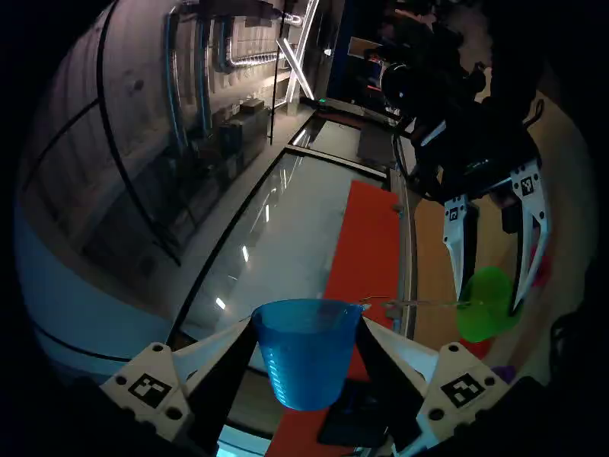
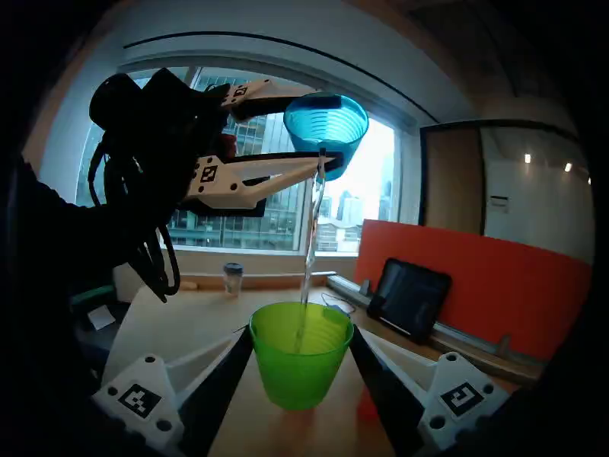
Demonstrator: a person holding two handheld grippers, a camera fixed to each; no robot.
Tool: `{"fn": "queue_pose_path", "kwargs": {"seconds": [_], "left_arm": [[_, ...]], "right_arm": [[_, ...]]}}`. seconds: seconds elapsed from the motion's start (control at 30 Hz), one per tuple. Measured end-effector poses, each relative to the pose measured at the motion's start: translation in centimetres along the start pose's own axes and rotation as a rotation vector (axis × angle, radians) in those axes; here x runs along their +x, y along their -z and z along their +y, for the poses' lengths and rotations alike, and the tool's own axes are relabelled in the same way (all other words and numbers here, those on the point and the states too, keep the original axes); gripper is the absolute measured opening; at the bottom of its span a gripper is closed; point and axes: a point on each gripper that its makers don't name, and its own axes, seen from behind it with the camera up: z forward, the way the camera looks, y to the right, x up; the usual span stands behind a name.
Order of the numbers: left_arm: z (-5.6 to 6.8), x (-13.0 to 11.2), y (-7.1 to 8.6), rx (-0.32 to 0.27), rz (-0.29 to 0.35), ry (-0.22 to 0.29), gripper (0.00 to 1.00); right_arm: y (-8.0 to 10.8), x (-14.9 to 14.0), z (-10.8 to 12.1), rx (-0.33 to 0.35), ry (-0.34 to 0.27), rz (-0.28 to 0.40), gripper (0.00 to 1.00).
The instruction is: Pour water
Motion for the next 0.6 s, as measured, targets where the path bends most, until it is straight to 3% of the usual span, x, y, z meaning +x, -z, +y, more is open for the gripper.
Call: {"fn": "queue_pose_path", "kwargs": {"seconds": [0.6], "left_arm": [[-0.08, 0.62, -0.10, 0.004, 0.008, -0.055, 0.87]], "right_arm": [[0.20, 0.55, 0.04, -0.002, 0.008, 0.011, 0.92]]}}
